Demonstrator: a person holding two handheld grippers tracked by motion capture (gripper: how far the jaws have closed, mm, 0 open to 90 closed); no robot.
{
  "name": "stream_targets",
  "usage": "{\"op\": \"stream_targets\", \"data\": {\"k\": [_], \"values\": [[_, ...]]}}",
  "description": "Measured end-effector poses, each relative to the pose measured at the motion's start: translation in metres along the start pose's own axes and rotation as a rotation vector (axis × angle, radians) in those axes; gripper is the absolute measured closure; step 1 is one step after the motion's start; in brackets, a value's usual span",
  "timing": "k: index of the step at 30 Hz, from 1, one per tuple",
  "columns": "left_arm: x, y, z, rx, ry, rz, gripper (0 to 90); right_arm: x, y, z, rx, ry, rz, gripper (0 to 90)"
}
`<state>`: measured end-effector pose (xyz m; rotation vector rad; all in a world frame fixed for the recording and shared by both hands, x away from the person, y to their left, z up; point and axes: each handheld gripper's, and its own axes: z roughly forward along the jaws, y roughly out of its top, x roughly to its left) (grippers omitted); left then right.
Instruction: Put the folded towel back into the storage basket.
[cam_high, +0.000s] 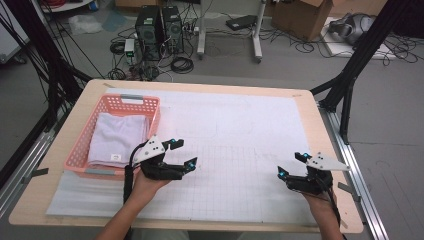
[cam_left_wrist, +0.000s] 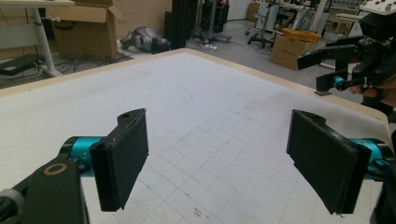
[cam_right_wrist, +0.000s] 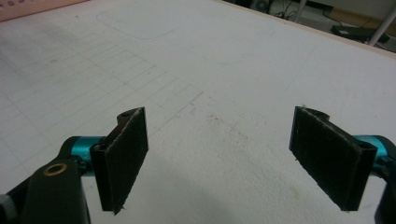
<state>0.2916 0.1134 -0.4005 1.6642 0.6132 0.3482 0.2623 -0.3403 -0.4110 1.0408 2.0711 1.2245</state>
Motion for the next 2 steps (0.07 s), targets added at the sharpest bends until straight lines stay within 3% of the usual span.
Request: {"op": "stream_targets", "data": {"k": [2], "values": [[0.0011,-0.0007,-0.0001,0.001,0.005,0.0,21.1,-0.0003,0.0001,0.0001,-0.001,0.0,-0.002,18.4]]}}
